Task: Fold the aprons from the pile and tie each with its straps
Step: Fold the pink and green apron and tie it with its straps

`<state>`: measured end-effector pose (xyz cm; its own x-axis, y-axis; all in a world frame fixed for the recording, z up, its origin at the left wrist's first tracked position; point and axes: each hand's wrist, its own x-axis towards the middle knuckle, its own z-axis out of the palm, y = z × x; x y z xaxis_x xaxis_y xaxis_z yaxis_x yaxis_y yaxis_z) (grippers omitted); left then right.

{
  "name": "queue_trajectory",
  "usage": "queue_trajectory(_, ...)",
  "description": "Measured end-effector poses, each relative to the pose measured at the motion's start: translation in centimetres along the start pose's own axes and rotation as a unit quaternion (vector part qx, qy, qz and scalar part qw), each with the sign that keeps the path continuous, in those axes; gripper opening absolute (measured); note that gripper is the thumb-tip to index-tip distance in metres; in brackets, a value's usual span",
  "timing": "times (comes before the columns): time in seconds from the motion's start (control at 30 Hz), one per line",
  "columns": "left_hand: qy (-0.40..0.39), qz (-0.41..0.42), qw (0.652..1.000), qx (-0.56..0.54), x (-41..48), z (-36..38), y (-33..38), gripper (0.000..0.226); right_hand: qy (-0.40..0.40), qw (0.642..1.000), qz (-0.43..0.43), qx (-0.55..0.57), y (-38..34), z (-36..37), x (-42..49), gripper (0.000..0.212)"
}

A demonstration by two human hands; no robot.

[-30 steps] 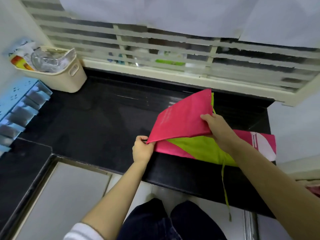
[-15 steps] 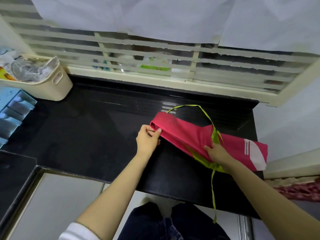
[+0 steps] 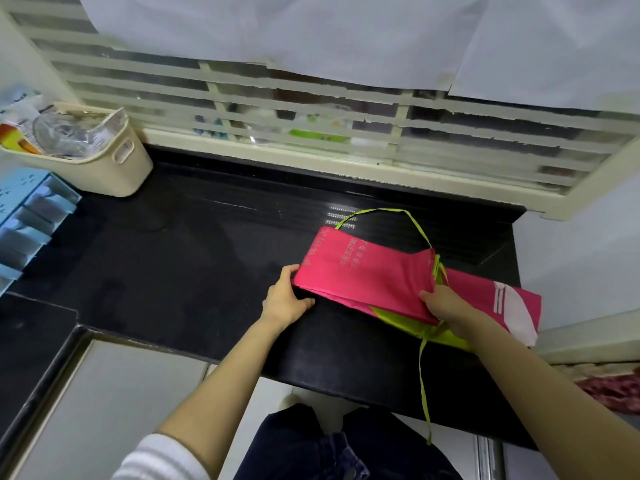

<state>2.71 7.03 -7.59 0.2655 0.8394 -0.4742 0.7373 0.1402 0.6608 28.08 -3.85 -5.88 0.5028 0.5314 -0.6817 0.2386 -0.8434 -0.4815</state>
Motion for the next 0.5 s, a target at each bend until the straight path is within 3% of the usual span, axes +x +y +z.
queue_trajectory(0.1,0.018,-0.017,0.989,-0.145,-0.1,0.6,1.2,0.044,0.003,1.000,0.013,0.001,0.4,-0.4,0.0,0.039)
queue_trajectory(0.2,-0.001,-0.009,0.973,-0.230,0.0,1.0,2.4,0.038,0.014,1.000,0.020,0.001,0.9,-0.5,0.1,0.038)
queue_trajectory(0.33,0.025,0.019,0.971,-0.237,-0.2,1.9,3.9,0.036,0.013,1.000,0.026,0.010,1.4,-0.5,0.3,0.035)
queue_trajectory(0.5,0.087,0.049,0.984,-0.148,0.2,2.1,5.2,0.023,0.024,0.999,0.031,0.011,1.5,-0.3,0.2,0.034)
